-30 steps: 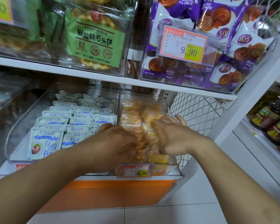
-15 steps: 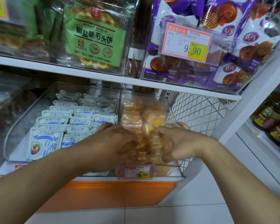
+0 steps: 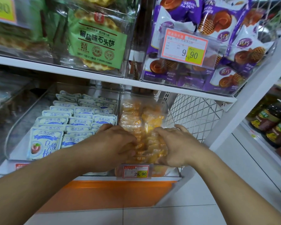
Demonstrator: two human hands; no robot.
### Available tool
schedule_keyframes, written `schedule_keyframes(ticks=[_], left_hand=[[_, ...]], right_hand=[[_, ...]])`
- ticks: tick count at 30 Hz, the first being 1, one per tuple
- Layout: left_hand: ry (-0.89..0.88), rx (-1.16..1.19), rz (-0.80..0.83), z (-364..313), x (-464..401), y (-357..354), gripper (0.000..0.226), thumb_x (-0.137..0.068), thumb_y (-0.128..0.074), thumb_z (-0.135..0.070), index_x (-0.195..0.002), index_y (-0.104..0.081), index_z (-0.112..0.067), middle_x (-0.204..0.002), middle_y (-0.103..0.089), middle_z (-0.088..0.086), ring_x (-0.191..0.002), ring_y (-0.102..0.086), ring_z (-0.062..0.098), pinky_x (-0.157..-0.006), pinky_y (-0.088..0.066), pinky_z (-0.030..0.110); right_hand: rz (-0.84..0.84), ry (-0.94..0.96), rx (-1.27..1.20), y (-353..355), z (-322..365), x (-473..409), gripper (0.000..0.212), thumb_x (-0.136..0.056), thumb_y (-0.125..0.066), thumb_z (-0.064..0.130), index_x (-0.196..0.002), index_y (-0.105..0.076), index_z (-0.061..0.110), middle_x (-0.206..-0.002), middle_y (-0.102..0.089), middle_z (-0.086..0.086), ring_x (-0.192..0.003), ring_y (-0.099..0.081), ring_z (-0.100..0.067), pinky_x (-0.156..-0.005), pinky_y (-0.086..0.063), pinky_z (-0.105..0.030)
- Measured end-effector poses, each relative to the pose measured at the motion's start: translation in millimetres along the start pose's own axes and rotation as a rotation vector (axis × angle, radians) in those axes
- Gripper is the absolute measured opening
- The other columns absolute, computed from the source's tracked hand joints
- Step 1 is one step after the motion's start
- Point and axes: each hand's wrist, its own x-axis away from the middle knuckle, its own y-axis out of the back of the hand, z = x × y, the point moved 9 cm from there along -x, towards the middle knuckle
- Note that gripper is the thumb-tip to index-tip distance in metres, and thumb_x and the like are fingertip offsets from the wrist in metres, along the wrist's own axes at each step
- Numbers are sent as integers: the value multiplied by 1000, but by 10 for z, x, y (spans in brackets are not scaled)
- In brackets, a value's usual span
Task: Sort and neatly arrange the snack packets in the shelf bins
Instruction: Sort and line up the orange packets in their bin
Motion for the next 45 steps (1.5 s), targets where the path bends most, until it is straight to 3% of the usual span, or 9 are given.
schedule_keyframes(ticks=[4,11,17,23,28,32,38,42,45], left_hand=[[11,-8,10,11,-3,-8,40,-101,-51,-52,-138,-53,-39,-132,-53,-20,-91,-15,-14,-92,-9,-5],[40,-12,54,145,5,-89,47,-92,-56,-65,-137,-49,-49,-129,-46,-21,-112,-46,-4,-99,-47,27],[-39,-67,17,121,-24,-86,35,-98,-51,-56,-129,-57,-42,-126,-57,-23,-119,-40,-6,-98,-47,29],[-30,-87,14,137,-30,-79,29,-100,-52,-51,-126,-59,-41,-127,-59,-23,-121,-44,-3,-104,-43,30],[2,-115,22,94,-35,-50,37,-98,-52,-55,-131,-57,-38,-132,-57,-21,-121,-35,-4,-107,-24,23],[37,-156,33,73,-112,-76,54,-90,-39,-68,-133,-51,-38,-129,-55,-22,-127,-42,1,-119,-14,37],[67,-262,81,82,-248,-243,72,-88,-24,-79,-149,-33,-40,-155,-35,-16,-144,-28,5,-125,-3,41],[16,-320,133,94,-228,-264,94,-77,10,-86,-153,-21,-40,-163,-27,-12,-148,-24,8,-125,2,37],[-18,-311,120,127,-210,-259,87,-85,4,-82,-151,-30,-37,-159,-36,-14,-145,-30,7,-125,-2,38]], right_hand=[[20,-3,50,-5,31,-111,103,-63,-79,74,-146,-36,32,-134,-61,3,-132,-53,-22,-125,-19,-42],[-114,-2,89,46,61,-40,89,-62,-77,74,-128,-41,27,-101,-57,7,-103,-56,-23,-97,-34,-32],[-293,7,156,124,7,-33,82,-66,-72,68,-130,-42,26,-109,-61,3,-105,-58,-24,-111,-32,-37],[-120,42,127,16,-31,-109,73,-69,-67,72,-127,-48,32,-111,-61,8,-120,-51,-20,-124,-14,-42],[-85,39,74,-12,-79,-118,100,-63,-70,82,-144,-43,31,-145,-47,9,-145,-27,-17,-128,-2,-44],[-62,41,-75,50,-126,-63,117,-63,-64,88,-160,-26,34,-161,-28,15,-152,-10,-12,-128,1,-39],[-250,-27,-297,381,-257,-351,61,-99,-61,42,-155,-36,41,-158,-44,5,-150,-30,-19,-120,-14,-35],[-265,-22,-227,312,-228,-648,55,-95,-67,31,-145,-48,41,-141,-61,2,-135,-52,-25,-116,-32,-44],[-293,-72,-153,277,-279,-720,27,-89,-72,27,-116,-67,29,-112,-65,2,-111,-63,-25,-105,-40,-40]])
